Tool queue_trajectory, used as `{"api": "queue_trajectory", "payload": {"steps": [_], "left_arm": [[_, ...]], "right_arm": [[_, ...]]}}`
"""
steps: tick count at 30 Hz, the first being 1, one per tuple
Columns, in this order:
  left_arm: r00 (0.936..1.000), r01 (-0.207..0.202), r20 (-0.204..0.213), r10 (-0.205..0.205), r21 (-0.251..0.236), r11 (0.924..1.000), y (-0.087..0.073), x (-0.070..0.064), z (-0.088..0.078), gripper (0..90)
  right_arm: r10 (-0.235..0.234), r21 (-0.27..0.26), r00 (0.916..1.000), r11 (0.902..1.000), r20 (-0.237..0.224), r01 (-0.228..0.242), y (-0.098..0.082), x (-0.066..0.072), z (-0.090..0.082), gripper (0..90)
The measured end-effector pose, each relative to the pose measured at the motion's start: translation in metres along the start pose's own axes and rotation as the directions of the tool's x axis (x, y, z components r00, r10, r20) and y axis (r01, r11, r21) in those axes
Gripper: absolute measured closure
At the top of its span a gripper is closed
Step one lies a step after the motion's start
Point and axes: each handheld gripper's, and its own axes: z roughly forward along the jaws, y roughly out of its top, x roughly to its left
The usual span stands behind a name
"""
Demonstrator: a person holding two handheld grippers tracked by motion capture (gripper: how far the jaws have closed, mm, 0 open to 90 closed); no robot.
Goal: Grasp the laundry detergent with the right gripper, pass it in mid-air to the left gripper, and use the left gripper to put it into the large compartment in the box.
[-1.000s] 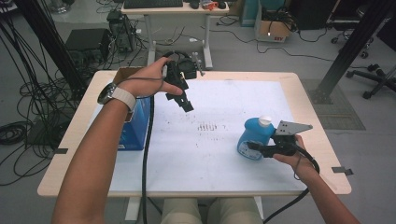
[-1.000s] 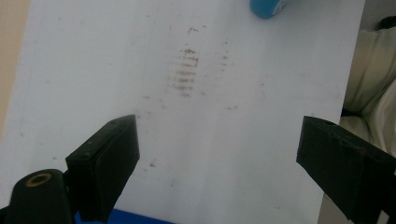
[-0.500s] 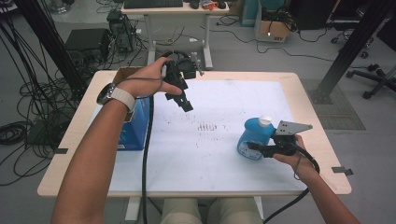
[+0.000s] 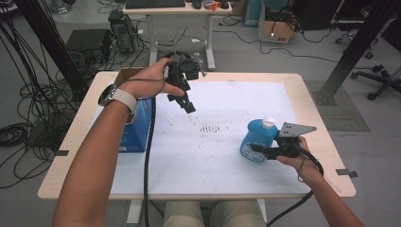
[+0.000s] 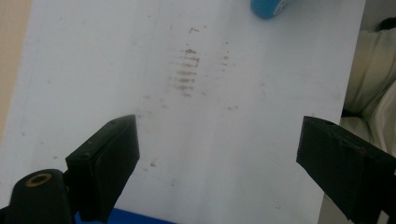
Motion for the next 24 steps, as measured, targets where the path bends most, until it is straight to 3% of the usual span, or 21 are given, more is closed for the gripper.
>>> {"api": "queue_trajectory", "payload": {"steps": [24], "left_arm": [[1.0000,-0.003,0.001,0.003,0.001,1.0000,0.0005,-0.0002,0.0001,13.3]], "right_arm": [[0.000,0.000,1.0000,1.0000,-0.001,0.000,0.0001,0.0001,0.0002,42.7]]}}
